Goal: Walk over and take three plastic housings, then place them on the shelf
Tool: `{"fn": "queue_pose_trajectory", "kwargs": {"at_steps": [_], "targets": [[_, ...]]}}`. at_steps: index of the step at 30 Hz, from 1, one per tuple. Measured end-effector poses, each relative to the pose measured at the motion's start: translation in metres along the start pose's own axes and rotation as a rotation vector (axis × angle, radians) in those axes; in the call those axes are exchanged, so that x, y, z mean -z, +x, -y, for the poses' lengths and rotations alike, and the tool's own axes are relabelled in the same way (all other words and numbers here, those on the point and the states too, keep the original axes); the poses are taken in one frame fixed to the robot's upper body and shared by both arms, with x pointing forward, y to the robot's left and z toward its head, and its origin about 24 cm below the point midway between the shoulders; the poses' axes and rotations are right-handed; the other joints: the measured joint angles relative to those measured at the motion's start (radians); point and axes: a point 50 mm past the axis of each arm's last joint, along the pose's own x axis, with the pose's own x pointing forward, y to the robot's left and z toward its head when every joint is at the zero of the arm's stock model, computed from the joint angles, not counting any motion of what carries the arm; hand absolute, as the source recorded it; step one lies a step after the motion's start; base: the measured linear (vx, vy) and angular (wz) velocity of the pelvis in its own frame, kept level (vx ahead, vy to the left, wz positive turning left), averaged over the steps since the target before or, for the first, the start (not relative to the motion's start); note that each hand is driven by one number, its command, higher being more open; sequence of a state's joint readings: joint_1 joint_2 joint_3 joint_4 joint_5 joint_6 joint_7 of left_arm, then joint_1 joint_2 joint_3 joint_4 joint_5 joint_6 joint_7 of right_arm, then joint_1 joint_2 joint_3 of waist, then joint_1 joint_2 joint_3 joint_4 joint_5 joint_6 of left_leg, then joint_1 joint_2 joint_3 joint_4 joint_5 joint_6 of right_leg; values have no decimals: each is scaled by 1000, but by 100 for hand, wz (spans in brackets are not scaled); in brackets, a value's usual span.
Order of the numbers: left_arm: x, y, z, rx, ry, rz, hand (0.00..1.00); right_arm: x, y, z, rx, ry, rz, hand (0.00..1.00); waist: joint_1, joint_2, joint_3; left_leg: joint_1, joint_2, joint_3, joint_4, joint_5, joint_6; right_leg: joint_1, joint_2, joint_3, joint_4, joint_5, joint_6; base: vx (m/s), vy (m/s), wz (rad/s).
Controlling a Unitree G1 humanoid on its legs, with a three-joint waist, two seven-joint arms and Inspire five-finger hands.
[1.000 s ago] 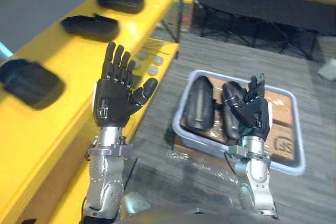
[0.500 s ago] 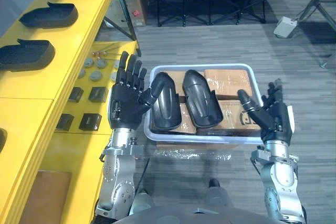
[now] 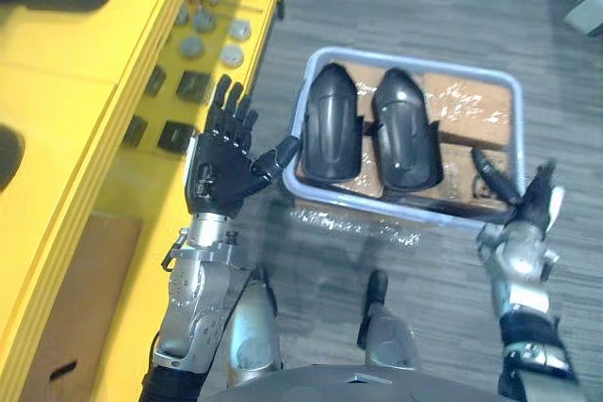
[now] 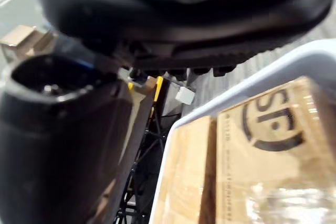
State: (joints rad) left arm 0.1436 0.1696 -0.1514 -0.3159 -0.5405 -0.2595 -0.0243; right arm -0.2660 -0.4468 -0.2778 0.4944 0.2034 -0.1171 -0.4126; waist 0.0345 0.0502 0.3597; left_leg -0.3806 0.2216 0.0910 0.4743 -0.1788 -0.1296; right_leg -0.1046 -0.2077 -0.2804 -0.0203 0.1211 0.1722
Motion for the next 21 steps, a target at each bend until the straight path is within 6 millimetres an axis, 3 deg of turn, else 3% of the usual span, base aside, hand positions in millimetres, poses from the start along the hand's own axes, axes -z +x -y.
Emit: {"fn": "queue_pose_trajectory", "kwargs": {"at_steps": [3, 9, 18, 21], "targets": [[-2, 4, 2, 49, 20, -3, 100, -16, 20, 9, 34, -32, 30, 100, 20, -7, 27, -25, -1, -21, 26, 0, 2, -1, 3, -19, 3, 1, 0, -60, 10, 18], [-7, 14, 2, 97, 56, 13, 100, -32, 44, 3, 35, -94, 25, 100, 47, -11, 76, -70, -5, -53, 69, -6, 11, -19, 4, -34, 26, 7, 0, -35, 30, 7], [12, 17, -7, 69, 67, -67, 100, -63, 75, 4, 12, -300, -2, 100, 90, 25, 112, -131, -11, -80, 100, -3, 21, -61, 0, -54, 56, 5, -1, -65, 27, 6], [14, 17, -6, 69, 46, -74, 100, -84, 85, 9, 2, -392, 28, 100, 102, 39, 121, -160, -19, -95, 97, 13, 25, -83, -1, -69, 63, 6, -1, -56, 8, 12]]}}
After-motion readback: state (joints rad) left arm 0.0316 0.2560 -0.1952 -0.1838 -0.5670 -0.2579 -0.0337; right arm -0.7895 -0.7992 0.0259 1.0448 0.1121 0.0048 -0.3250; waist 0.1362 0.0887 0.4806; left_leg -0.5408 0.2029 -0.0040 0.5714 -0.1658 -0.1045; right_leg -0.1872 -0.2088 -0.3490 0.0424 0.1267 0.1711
